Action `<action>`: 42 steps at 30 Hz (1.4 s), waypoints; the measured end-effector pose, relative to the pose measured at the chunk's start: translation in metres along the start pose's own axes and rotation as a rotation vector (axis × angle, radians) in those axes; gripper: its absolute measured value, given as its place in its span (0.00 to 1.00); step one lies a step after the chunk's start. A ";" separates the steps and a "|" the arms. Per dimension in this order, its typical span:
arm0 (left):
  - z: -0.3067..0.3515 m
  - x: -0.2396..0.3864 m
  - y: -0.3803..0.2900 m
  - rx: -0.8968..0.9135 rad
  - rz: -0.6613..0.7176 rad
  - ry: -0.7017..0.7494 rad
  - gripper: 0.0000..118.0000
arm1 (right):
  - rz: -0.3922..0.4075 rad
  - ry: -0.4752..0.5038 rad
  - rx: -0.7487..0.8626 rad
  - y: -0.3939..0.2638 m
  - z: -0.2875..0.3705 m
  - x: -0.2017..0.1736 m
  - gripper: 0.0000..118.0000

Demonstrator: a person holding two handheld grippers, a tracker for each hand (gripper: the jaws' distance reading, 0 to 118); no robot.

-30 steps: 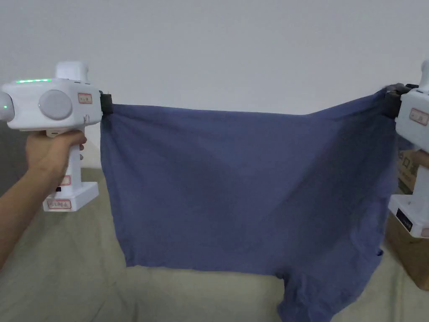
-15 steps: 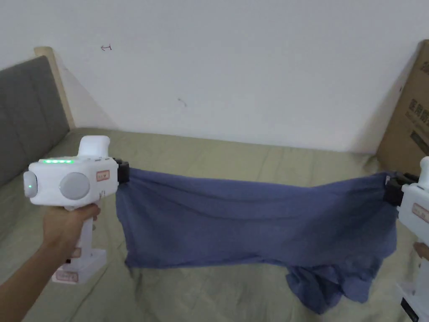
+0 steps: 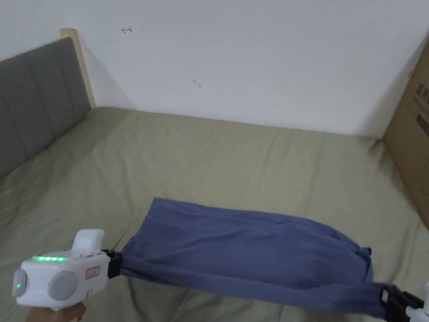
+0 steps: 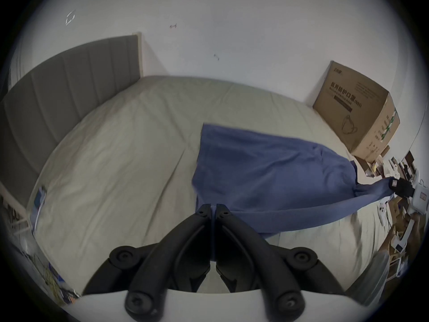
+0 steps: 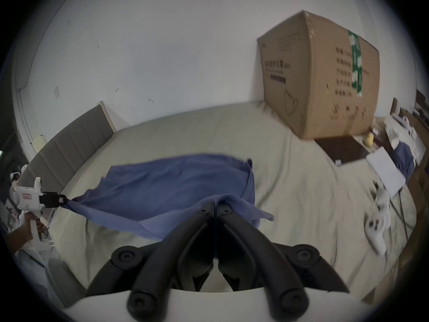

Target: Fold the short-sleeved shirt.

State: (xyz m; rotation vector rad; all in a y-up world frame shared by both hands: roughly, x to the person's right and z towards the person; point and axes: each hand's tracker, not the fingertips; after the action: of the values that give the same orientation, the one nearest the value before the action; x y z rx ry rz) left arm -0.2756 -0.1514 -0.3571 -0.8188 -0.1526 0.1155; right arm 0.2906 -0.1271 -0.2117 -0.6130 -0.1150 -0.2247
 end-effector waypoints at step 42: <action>0.165 0.092 -0.003 0.461 -0.085 -0.017 0.77 | 0.098 -0.113 0.381 0.026 0.128 -0.097 0.88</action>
State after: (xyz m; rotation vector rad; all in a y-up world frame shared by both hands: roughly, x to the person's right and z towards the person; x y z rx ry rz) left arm -0.2142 -0.0203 -0.2356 -0.3514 -0.1685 0.0731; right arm 0.1974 -0.0148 -0.1394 -0.2507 -0.2300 -0.0695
